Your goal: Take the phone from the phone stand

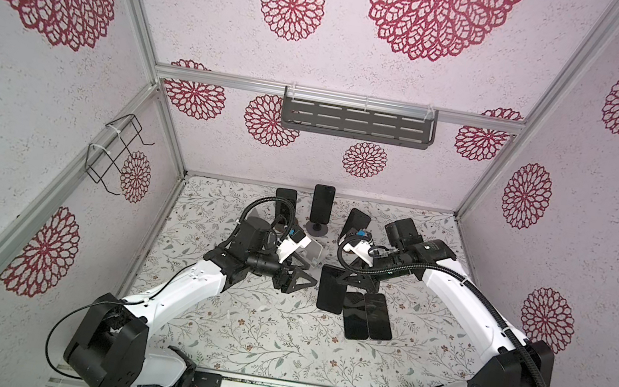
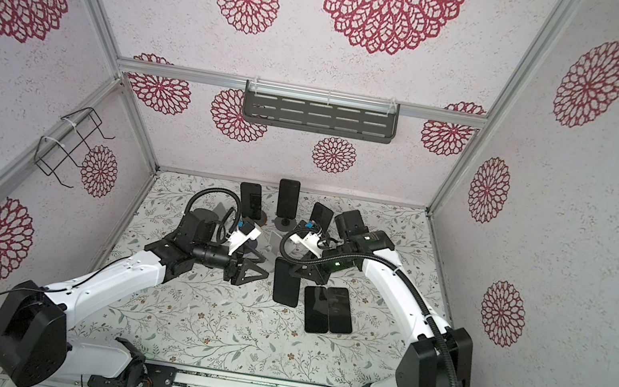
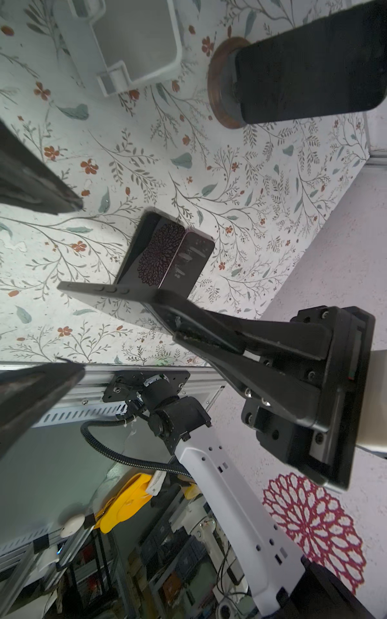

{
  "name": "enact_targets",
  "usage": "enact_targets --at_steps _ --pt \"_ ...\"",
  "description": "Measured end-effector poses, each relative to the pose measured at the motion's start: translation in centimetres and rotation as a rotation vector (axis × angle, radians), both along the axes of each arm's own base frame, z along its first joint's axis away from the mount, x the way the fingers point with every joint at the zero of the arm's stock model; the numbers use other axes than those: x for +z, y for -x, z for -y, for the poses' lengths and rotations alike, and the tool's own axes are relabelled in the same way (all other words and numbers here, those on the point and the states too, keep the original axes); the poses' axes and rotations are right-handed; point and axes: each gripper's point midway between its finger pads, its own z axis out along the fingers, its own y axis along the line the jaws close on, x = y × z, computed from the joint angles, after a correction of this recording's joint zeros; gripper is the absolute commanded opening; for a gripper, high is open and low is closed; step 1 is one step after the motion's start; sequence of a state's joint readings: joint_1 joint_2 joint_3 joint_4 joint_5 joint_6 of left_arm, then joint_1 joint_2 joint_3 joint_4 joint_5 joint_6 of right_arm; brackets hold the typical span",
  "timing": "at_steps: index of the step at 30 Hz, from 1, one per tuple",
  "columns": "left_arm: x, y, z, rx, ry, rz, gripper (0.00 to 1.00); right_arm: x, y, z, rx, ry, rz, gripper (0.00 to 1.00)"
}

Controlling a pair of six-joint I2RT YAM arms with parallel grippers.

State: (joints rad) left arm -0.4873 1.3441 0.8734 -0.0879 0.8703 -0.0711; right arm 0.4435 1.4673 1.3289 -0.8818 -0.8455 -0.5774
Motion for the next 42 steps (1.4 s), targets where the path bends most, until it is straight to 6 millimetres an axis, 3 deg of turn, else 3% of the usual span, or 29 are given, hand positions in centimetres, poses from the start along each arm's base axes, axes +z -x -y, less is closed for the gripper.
enact_targets --at_steps 9,21,27,33,34,38,42 --pt "0.0 1.2 0.9 -0.082 0.047 0.018 0.60 1.9 1.2 -0.4 0.113 -0.087 0.058 0.00" --pt "-0.8 3.3 2.7 -0.195 0.054 0.016 0.32 3.0 0.9 -1.0 0.173 -0.133 0.080 0.01" --pt "-0.8 3.4 2.8 -0.198 0.054 0.021 0.21 3.2 0.7 -0.9 0.169 -0.156 0.069 0.01" --pt "-0.8 3.3 2.8 -0.200 0.052 0.039 0.00 3.2 0.7 -0.9 0.168 -0.172 0.044 0.01" --pt "-0.8 3.3 2.8 -0.199 0.053 0.040 0.00 3.2 0.6 -1.0 0.168 -0.174 0.042 0.01" --pt "-0.8 3.3 2.8 -0.199 0.052 0.039 0.00 3.2 0.6 -1.0 0.168 -0.179 0.036 0.12" --pt "-0.9 3.4 2.8 -0.197 0.048 0.030 0.00 3.2 0.2 -1.1 0.163 -0.185 0.042 0.50"
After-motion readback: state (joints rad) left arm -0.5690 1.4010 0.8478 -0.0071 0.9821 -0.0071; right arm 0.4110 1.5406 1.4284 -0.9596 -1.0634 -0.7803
